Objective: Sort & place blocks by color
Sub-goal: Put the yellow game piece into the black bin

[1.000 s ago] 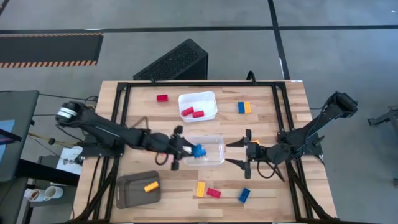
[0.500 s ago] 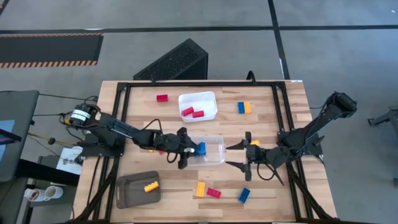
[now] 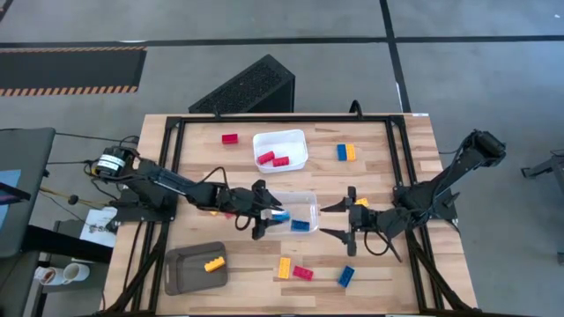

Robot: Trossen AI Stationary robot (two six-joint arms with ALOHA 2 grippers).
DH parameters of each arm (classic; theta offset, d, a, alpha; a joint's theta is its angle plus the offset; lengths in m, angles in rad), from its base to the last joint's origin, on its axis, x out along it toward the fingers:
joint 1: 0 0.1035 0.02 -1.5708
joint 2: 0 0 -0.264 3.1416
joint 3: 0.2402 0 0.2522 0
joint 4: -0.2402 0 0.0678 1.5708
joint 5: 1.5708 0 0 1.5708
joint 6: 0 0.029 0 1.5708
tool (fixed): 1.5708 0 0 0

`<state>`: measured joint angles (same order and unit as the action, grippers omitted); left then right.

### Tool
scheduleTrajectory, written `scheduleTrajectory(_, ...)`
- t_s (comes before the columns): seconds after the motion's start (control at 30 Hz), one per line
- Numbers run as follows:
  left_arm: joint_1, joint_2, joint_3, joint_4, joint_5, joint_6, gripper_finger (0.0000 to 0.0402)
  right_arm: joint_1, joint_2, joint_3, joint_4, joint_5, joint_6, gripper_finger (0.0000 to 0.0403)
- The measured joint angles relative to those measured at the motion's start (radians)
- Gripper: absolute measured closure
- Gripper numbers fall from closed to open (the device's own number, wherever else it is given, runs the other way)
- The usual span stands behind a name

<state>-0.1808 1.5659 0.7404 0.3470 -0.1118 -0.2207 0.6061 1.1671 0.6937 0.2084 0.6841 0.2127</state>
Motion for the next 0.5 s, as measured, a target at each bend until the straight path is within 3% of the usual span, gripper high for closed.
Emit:
scheduleTrajectory(0.17,-0.039,-0.118,-0.010,-0.006,-0.032,0.046,0.0136,-0.001,-0.011,0.000,-0.127,0.009,0.085,0.0122)
scheduleTrajectory(0.27,-0.086,-0.189,-0.040,0.043,-0.100,0.090,0.0150,-0.013,-0.029,0.001,-0.282,0.049,0.286,0.0122)
scheduleTrajectory(0.5,-0.164,-0.271,-0.199,0.402,-0.137,0.131,0.0172,-0.105,-0.036,0.000,-0.721,0.017,0.738,0.0122)
